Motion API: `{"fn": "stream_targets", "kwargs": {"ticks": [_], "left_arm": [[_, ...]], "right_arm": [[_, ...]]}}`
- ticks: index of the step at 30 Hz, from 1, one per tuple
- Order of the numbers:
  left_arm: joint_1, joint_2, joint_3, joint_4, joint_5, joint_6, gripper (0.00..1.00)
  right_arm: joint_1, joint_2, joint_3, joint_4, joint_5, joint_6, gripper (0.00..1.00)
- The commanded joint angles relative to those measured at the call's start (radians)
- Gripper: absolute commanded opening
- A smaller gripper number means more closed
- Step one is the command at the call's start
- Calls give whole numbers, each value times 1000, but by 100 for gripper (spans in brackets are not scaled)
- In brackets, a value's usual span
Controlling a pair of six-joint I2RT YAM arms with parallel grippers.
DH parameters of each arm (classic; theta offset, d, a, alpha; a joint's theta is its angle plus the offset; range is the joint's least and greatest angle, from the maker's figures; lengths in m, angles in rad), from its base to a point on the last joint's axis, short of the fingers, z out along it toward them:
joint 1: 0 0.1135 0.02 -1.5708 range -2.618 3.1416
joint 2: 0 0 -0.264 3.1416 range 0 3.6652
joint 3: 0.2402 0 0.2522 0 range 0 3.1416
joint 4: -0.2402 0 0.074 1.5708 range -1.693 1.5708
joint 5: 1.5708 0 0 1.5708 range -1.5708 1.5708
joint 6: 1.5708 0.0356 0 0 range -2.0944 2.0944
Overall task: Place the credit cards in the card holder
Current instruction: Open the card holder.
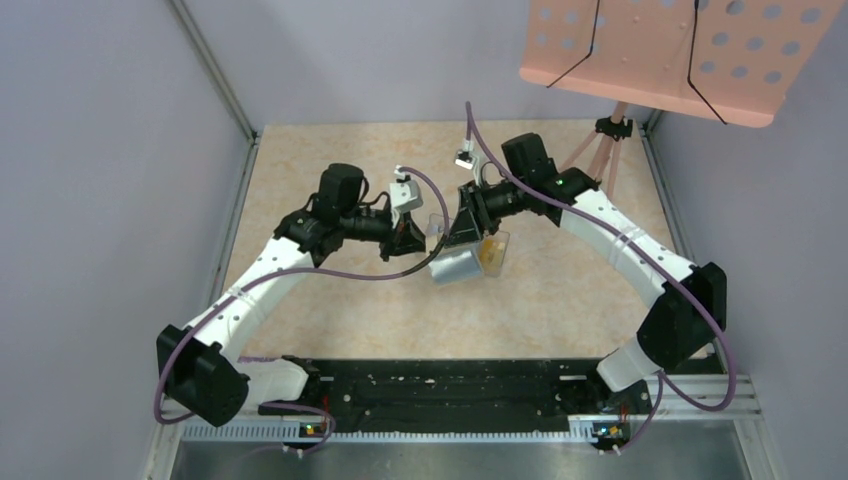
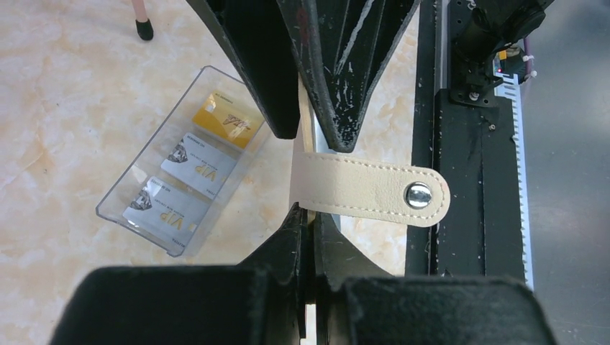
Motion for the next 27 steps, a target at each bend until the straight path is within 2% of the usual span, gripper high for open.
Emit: {"fn": "stream_targets", "kwargs": {"ticks": [1, 5, 6, 8, 9, 10, 12, 14, 16, 19, 23, 25, 27], "left_arm": [[7, -15, 41, 55, 21, -13, 0], [13, -10, 43, 73, 11, -36, 0], [16, -6, 44, 78, 19, -45, 0], [17, 1, 46, 81, 27, -53, 0], [17, 1, 46, 87, 18, -62, 1], [17, 0, 44, 95, 2, -67, 9], [17, -11, 42, 107, -65, -78, 39], [17, -36, 27, 141, -194, -128, 70], [17, -79, 3, 175, -336, -170, 96], [17, -140, -53, 230, -525, -248, 99], [17, -192, -95, 230, -782, -474, 99], [18, -197, -101, 188, -820, -538, 99], [19, -181, -97, 140, -780, -560, 99]], "right_arm": [[14, 5, 59, 6, -70, -35, 41], [18, 16, 50, 0, -88, -34, 38], [20, 18, 49, -1, -83, -32, 29], [21, 22, 52, -1, -65, -30, 5], [22, 25, 55, -1, -50, -26, 0], [21, 26, 57, 0, -36, -23, 0], [21, 34, 67, -1, 1, -14, 0], [19, 43, 72, 7, 13, -5, 0], [13, 56, 78, 22, 18, 26, 0], [-13, 60, 71, 83, -6, 87, 0], [-76, 48, 42, 194, -57, 186, 0], [-116, 43, 30, 230, -75, 224, 0], [-140, 40, 27, 244, -81, 238, 0]]}}
